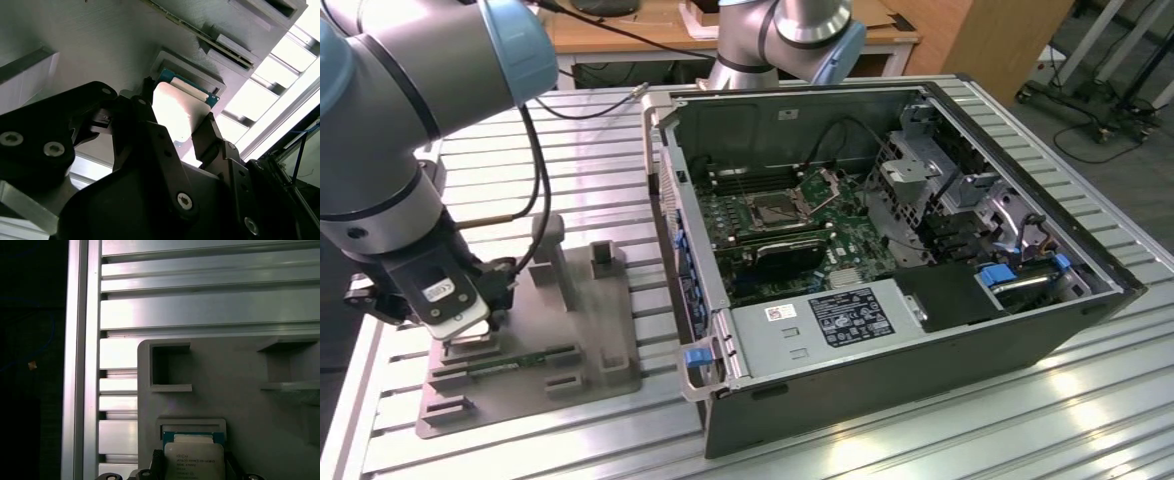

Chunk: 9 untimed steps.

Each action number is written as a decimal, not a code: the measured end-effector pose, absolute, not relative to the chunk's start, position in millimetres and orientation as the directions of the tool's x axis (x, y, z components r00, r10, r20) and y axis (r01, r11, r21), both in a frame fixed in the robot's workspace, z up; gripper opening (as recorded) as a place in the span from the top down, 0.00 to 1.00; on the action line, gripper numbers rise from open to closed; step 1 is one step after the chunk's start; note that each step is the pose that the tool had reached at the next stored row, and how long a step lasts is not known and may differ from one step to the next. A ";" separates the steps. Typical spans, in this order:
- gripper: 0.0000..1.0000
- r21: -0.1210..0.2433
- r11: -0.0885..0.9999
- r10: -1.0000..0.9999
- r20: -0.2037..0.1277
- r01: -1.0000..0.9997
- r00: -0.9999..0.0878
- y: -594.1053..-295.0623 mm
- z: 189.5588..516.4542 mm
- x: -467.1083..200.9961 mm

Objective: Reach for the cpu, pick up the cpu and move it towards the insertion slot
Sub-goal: 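Pick up the cpu and move it towards the insertion slot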

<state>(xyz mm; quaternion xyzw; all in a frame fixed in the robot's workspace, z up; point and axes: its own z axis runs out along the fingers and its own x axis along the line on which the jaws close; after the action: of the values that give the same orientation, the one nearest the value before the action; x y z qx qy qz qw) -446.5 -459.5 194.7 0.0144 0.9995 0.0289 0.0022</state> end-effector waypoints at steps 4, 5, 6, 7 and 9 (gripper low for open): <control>0.45 0.058 0.998 0.029 -0.004 0.029 -1.000 -459.5 195.5 -446.5; 0.45 0.058 0.998 0.029 -0.003 0.029 -1.000 -459.5 195.6 -446.5; 0.45 0.058 0.998 0.029 -0.003 0.029 -1.000 -459.5 195.8 -446.5; 0.45 0.058 0.998 0.029 -0.003 0.029 -1.000 -459.5 196.0 -446.5; 0.45 0.058 0.998 0.029 -0.003 0.029 -1.000 -459.5 196.4 -446.5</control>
<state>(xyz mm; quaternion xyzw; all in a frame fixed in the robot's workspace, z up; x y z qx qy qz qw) -446.5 -459.5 196.4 0.0144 0.9995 0.0289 0.0021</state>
